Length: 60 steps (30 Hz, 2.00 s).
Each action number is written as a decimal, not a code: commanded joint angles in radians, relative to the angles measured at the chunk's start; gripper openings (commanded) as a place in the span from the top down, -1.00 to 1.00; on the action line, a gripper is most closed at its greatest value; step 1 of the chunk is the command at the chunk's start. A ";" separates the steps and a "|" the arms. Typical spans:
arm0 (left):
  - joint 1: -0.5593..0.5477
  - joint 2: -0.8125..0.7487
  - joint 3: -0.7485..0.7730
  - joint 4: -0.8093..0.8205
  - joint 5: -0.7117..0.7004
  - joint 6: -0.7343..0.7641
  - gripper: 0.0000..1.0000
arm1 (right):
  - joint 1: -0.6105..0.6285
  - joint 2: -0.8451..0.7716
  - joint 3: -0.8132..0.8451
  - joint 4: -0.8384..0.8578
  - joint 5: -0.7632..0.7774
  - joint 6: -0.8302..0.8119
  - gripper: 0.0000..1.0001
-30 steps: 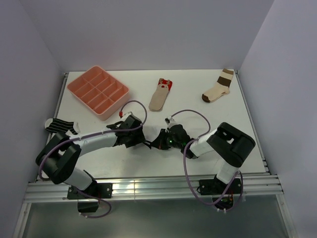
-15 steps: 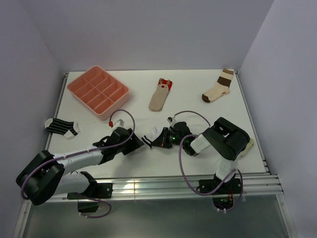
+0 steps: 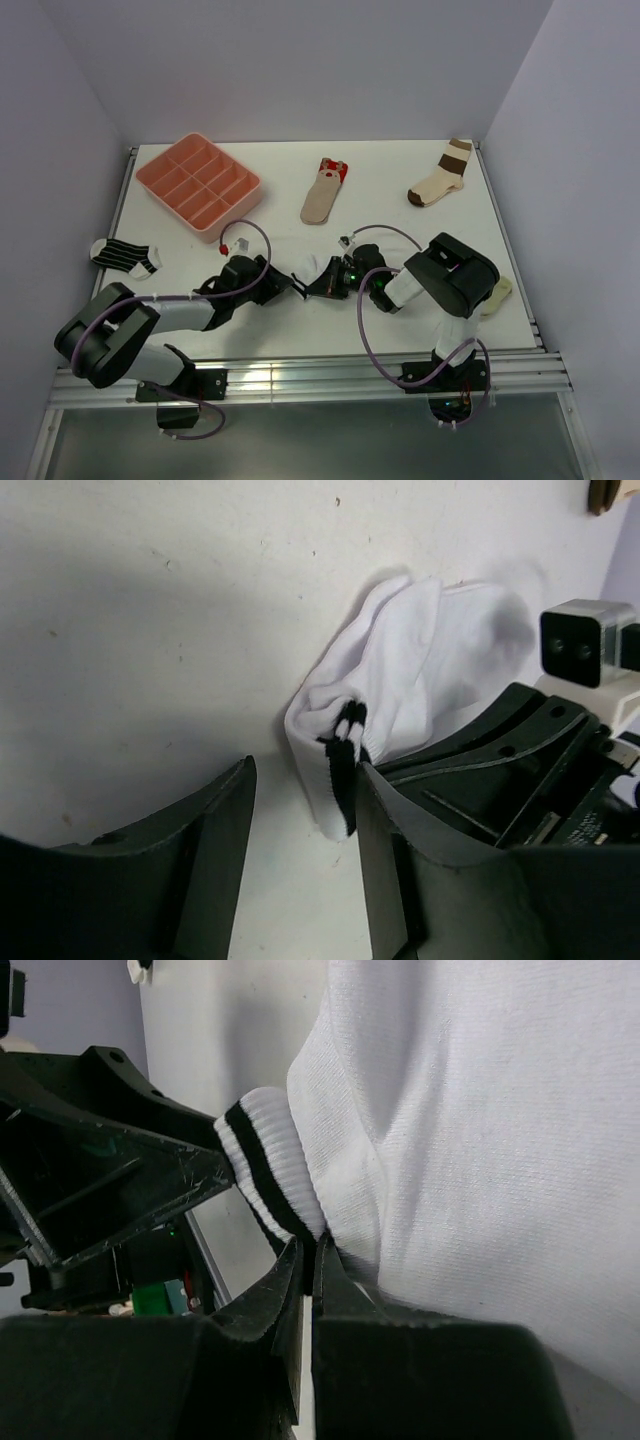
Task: Roll the socks
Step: Roll the sock at the center of the board.
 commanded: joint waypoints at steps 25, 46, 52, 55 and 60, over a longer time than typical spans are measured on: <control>0.041 0.216 0.121 -0.116 0.065 0.072 0.98 | -0.009 0.037 0.012 -0.246 0.009 -0.122 0.91; -0.054 0.366 0.658 -0.922 -0.125 0.207 0.99 | 0.267 -0.363 0.184 -0.683 0.717 -0.479 -0.12; -0.064 0.414 0.729 -0.984 -0.125 0.243 0.99 | 0.389 -0.317 0.231 -0.640 0.864 -0.582 -0.13; -0.064 0.423 0.738 -0.992 -0.122 0.245 0.99 | 0.422 -0.268 0.251 -0.622 0.889 -0.608 -0.13; -0.063 0.434 0.749 -1.002 -0.111 0.247 0.99 | 0.475 -0.184 0.311 -0.622 0.937 -0.642 -0.05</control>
